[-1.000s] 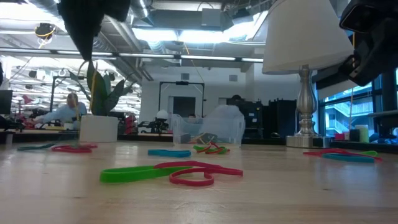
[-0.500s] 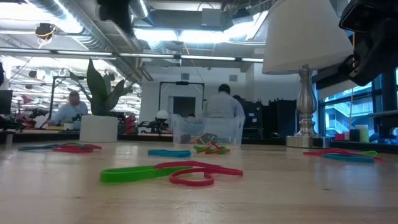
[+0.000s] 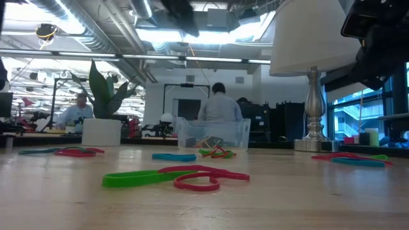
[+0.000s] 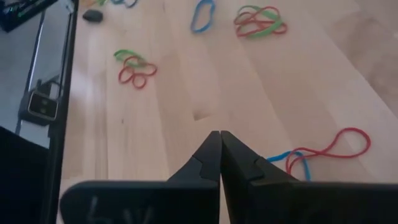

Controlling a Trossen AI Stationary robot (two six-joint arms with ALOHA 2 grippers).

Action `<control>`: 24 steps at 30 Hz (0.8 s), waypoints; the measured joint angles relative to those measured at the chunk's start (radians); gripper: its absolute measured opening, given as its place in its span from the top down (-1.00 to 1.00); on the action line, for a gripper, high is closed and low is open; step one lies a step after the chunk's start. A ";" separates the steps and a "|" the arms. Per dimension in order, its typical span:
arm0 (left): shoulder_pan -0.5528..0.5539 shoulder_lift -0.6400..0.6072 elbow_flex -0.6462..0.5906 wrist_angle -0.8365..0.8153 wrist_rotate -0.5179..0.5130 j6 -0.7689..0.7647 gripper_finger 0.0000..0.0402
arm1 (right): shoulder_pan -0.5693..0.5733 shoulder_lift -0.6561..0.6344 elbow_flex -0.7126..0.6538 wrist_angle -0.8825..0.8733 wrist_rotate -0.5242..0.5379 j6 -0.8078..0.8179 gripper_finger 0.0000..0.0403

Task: Pick and place rubber bands into bin
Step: Put the yellow rubber band into the transparent bin

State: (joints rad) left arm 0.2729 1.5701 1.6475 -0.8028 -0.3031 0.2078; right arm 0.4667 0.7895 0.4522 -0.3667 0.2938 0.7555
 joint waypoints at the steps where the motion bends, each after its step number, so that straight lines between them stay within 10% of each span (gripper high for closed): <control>1: 0.013 0.042 0.034 0.000 0.000 0.028 0.98 | 0.000 0.000 0.000 0.000 0.006 0.009 0.98; 24: 0.123 0.639 0.225 0.121 0.155 0.120 0.97 | 0.000 0.000 0.000 -0.003 0.081 0.130 0.98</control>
State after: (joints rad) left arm 0.3955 2.2090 1.8729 -0.6821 -0.1476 0.3275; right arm 0.4667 0.7895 0.4522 -0.3700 0.3750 0.8851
